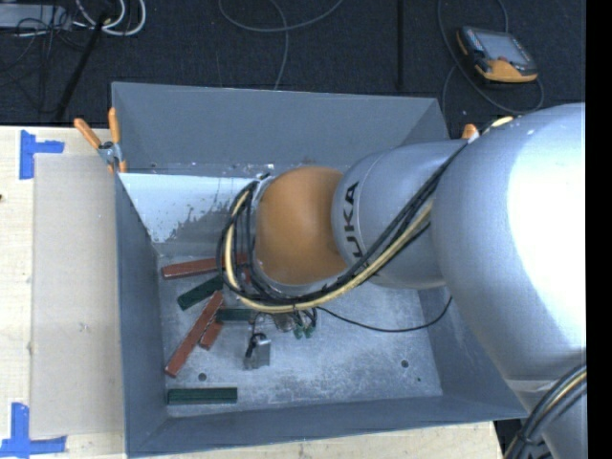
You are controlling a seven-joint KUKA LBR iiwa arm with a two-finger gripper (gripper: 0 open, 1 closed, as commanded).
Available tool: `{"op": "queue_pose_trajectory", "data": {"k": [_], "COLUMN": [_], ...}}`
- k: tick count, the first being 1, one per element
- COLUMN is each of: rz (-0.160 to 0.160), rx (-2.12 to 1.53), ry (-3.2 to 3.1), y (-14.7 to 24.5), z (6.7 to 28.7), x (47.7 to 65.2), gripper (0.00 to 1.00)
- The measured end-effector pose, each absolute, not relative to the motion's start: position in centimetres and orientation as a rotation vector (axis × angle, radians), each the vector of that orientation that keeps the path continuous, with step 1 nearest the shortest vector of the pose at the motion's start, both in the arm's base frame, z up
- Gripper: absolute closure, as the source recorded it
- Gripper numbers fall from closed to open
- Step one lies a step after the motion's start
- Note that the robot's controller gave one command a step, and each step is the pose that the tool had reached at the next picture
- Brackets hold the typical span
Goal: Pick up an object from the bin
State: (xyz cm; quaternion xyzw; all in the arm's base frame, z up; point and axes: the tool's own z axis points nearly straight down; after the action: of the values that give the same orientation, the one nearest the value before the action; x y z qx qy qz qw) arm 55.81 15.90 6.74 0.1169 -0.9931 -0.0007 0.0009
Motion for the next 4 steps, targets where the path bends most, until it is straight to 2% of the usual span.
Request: {"op": "queue_pose_trajectory", "data": {"k": [1, 2, 3, 4], "rz": [-0.003, -0.001, -0.003, -0.002], "rx": [0.894, 0.971, 0.884, 0.88], "ry": [-3.015, -2.99, -3.016, -3.017], "y": [21.3, 19.4, 17.9, 17.9], "z": [10.1, 10.6, 6.9, 6.9], "x": [58.3, 58.8, 59.0, 59.1], "gripper": [0.0, 0.0, 0.0, 0.0]}}
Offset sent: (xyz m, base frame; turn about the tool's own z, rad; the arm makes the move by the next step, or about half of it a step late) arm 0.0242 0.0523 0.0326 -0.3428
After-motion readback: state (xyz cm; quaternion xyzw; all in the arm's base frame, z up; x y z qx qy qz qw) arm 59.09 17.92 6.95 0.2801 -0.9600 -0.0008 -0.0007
